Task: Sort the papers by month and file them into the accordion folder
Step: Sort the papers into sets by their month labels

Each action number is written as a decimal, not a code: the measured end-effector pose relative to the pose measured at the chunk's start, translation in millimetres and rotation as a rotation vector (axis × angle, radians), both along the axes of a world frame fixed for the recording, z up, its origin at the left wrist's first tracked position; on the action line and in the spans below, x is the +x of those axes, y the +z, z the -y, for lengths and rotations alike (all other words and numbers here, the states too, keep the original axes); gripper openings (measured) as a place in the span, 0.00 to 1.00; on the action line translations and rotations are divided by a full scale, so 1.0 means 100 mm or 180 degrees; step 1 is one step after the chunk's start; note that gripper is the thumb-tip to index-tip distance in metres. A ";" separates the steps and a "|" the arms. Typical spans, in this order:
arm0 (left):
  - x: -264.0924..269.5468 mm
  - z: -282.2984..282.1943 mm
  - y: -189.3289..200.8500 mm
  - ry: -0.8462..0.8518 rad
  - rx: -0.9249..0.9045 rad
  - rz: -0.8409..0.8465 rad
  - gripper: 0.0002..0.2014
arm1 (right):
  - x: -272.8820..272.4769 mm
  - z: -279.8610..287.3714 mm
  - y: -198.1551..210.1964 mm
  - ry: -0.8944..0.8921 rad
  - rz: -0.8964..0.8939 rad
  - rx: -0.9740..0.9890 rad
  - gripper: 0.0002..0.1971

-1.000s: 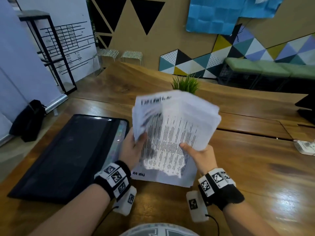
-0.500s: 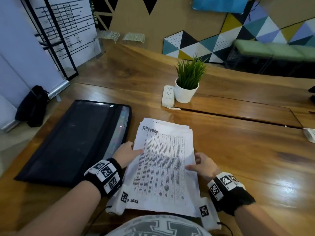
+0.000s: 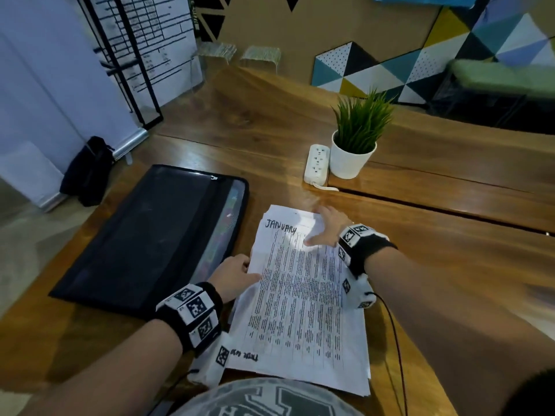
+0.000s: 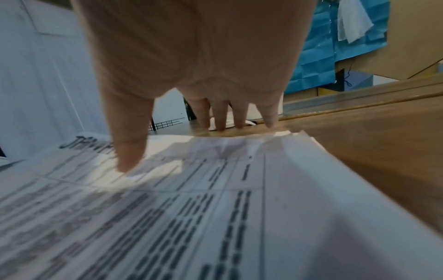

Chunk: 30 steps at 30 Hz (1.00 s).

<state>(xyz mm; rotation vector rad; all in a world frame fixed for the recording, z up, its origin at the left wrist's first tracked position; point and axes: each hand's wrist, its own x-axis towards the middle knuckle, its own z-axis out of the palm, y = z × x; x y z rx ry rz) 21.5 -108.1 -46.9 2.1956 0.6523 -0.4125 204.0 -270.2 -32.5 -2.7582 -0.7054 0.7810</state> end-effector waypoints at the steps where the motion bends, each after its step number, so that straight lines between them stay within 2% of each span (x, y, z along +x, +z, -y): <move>1: 0.00 -0.01 -0.01 -0.0004 -0.0048 -0.0007 0.09 | 0.03 -0.01 -0.03 0.0084 0.0032 -0.0045 0.54; 5: -0.01 -0.05 -0.03 -0.0002 -0.0131 -0.0082 0.12 | 0.03 0.01 -0.09 0.0497 0.0243 -0.0430 0.56; 8: -0.04 -0.04 -0.05 0.0031 -0.0231 -0.0152 0.13 | 0.01 0.07 -0.14 0.0529 0.0089 -0.0311 0.56; 11: -0.06 -0.01 -0.07 0.0056 -0.0267 -0.0120 0.12 | 0.02 0.13 -0.16 0.0542 0.0171 -0.0357 0.59; 13: -0.07 -0.01 -0.06 0.0078 -0.0261 -0.0086 0.12 | 0.00 0.12 -0.11 0.0590 0.0064 -0.0396 0.52; 16: -0.06 -0.03 -0.06 0.0049 -0.0179 -0.0104 0.12 | -0.07 0.11 -0.07 0.0677 -0.0387 -0.0230 0.33; 18: -0.07 -0.04 -0.05 0.0010 -0.0217 -0.0162 0.12 | -0.11 0.11 -0.03 0.0575 -0.0569 -0.0199 0.28; 21: -0.08 -0.07 -0.03 -0.0048 -0.0143 -0.0276 0.10 | -0.12 0.10 0.03 0.0478 -0.0520 -0.0133 0.23; 26: 0.04 -0.16 0.07 -0.0189 0.0136 -0.0177 0.08 | -0.06 -0.06 0.03 0.0018 -0.0256 -0.0282 0.23; 30: 0.09 -0.17 0.19 -0.0636 0.0613 -0.0019 0.14 | -0.13 -0.13 -0.01 -0.0338 0.0355 -0.0442 0.34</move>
